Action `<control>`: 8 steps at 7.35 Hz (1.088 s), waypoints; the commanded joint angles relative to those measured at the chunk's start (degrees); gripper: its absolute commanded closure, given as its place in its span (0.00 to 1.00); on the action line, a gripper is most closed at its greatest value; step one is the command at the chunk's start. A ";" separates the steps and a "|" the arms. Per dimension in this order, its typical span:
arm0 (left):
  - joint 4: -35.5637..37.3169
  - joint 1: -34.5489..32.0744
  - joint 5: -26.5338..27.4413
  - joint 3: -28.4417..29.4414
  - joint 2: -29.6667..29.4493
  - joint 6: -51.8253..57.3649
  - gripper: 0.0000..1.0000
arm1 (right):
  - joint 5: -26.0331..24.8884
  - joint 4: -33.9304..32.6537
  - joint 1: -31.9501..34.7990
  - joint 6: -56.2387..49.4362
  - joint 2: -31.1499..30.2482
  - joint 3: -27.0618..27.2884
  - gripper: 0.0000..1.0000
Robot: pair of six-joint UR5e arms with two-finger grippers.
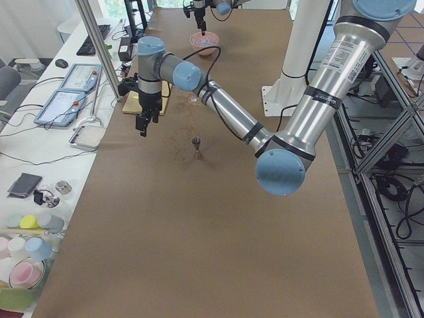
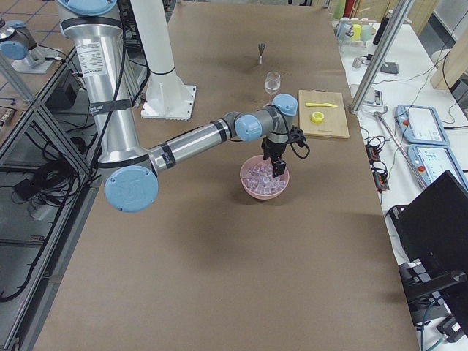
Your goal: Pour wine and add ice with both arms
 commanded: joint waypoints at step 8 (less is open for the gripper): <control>0.08 -0.06 -0.14 -0.41 -0.22 -0.57 0.02 | 0.72 3.62 -1.35 -4.82 2.11 -7.66 0.06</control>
